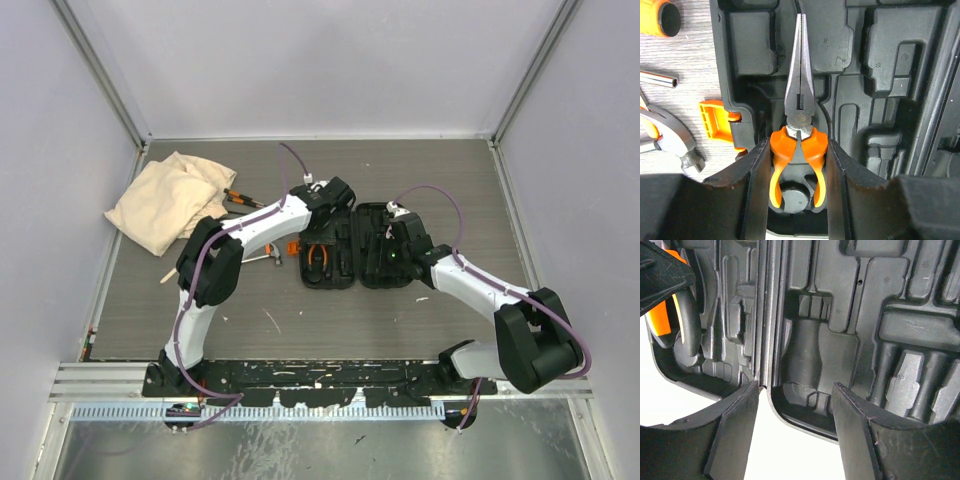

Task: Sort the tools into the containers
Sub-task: Place the pliers in the storage box.

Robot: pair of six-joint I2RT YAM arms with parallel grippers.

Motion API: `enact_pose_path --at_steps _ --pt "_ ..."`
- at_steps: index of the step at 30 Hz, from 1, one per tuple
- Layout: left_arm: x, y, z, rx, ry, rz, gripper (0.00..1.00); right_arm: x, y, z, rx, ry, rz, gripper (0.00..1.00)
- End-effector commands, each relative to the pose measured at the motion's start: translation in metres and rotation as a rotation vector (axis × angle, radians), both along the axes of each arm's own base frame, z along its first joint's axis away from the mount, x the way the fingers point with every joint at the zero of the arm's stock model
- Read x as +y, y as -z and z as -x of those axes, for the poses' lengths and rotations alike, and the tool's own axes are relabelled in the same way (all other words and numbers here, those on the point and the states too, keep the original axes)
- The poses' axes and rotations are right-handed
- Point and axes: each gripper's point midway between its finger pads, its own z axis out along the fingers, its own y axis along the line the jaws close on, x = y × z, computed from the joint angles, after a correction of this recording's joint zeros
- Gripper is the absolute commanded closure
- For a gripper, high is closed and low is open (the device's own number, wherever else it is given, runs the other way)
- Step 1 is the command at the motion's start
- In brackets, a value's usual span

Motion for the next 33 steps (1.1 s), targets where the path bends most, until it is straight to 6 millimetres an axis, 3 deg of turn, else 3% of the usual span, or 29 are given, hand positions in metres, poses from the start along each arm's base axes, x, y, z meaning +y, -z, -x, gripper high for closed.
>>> enact_pose_path --at_steps 1,12,21,27,33 --pt "-0.001 -0.015 -0.017 -0.056 -0.039 0.021 0.97 0.004 -0.008 -0.008 -0.043 0.0 -0.018 0.35" --pt "-0.009 -0.019 -0.031 -0.08 -0.07 0.08 0.93 0.004 -0.006 -0.006 -0.036 -0.001 -0.018 0.35" --pt "-0.013 -0.011 -0.035 -0.062 -0.072 0.076 0.82 0.003 -0.005 -0.004 -0.034 -0.003 -0.017 0.35" --pt "-0.006 -0.01 -0.032 -0.06 -0.076 0.056 0.61 0.003 -0.004 -0.004 -0.031 -0.004 -0.017 0.35" --pt "-0.003 -0.027 -0.031 -0.085 -0.073 0.071 0.44 0.004 -0.005 -0.005 -0.035 -0.007 -0.015 0.35"
